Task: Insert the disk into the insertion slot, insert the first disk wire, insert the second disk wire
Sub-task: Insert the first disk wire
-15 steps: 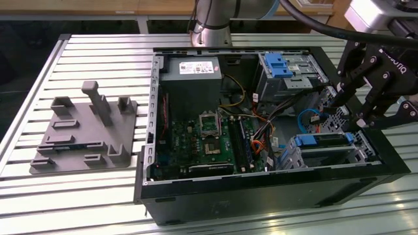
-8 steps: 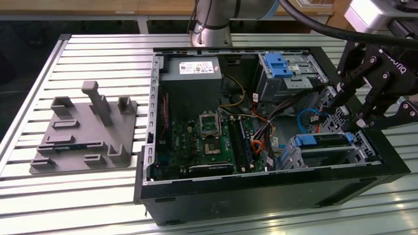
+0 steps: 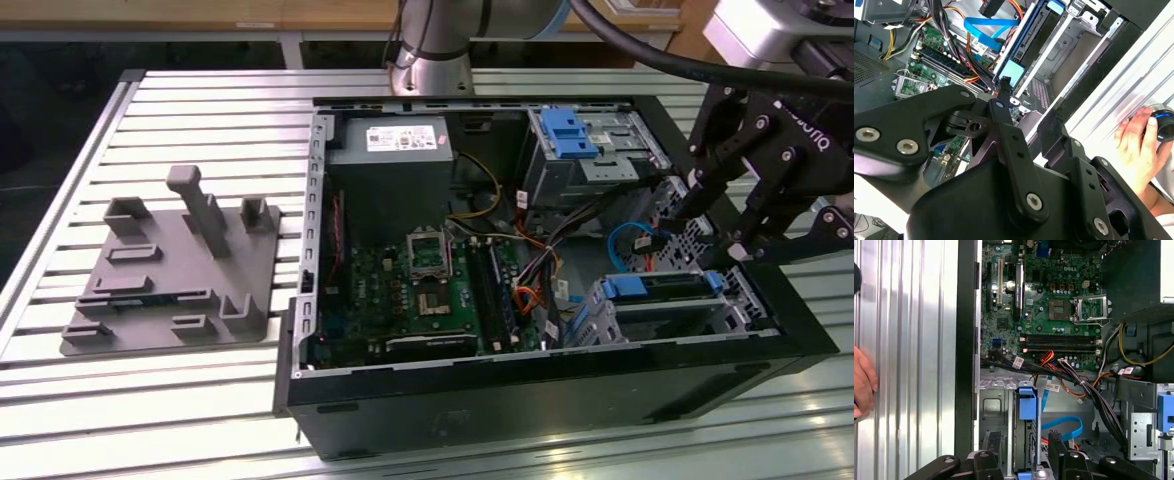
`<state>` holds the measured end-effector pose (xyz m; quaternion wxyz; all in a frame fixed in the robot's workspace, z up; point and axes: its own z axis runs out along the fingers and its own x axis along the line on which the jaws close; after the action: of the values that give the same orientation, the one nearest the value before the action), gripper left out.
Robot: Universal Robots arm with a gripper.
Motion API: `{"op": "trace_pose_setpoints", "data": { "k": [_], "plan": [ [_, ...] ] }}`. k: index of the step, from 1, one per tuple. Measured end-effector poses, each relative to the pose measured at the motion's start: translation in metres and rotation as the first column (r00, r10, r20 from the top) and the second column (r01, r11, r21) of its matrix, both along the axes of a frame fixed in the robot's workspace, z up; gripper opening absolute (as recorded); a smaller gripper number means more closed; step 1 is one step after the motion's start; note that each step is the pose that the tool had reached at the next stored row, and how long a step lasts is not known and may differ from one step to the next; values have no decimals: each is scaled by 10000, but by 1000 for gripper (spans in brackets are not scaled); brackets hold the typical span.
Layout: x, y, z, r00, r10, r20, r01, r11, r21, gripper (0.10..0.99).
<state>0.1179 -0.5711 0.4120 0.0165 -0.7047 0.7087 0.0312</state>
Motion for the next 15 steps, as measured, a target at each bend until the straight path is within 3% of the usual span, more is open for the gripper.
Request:
{"op": "trace_pose_setpoints", "data": {
  "k": [10,12,15],
  "plan": [
    [0,16,-4,10000,0,0,0,10000,-8,498],
    [1,68,-2,10000,1,0,-1,9999,-168,498],
    [0,130,-3,10000,0,0,0,9978,-663,498]
  ]
}}
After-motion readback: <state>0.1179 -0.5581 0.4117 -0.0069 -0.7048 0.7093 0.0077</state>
